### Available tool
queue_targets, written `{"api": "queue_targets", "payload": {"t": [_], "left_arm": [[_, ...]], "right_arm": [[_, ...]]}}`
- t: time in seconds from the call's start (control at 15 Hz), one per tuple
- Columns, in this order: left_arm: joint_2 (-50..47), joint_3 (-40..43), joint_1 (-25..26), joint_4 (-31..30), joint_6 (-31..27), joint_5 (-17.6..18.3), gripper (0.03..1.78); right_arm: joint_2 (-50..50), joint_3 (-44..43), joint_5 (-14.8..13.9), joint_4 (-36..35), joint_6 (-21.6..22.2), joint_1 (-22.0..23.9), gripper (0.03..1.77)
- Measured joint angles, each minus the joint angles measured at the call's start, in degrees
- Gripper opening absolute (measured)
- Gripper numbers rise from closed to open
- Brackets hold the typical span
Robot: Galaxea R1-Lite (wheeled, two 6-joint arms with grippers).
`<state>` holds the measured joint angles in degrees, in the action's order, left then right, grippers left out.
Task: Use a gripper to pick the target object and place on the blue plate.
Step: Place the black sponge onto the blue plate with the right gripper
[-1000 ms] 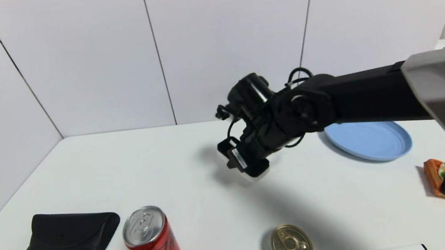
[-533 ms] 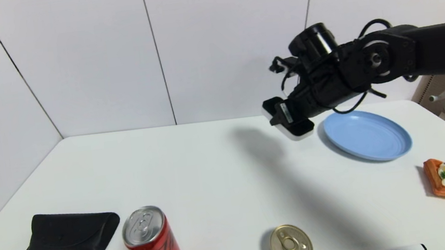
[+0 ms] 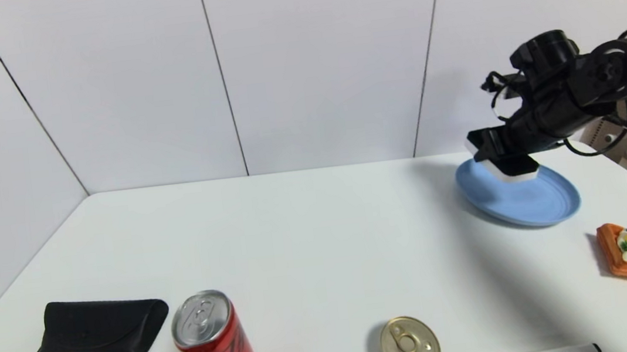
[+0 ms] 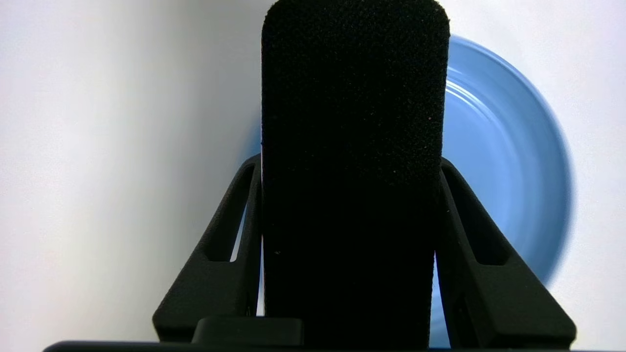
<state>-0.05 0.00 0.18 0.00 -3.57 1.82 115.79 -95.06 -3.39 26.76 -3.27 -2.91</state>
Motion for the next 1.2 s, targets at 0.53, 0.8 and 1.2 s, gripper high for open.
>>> {"api": "queue_targets", "payload": {"t": [0.53,0.8,1.2], "left_arm": [[0.0,0.0,0.0,0.0,0.0,0.0,1.69],[0.0,0.0,0.0,0.0,0.0,0.0,1.69],[0.0,0.0,0.0,0.0,0.0,0.0,1.69]], "right_arm": [[2.4,4.2,0.1,-0.3,-0.5,4.1,0.96],[4.1,4.5,0.4,-4.4,-0.5,3.6,0.96],[5.3,4.6,0.5,-4.6,-0.5,3.6,1.12]]}}
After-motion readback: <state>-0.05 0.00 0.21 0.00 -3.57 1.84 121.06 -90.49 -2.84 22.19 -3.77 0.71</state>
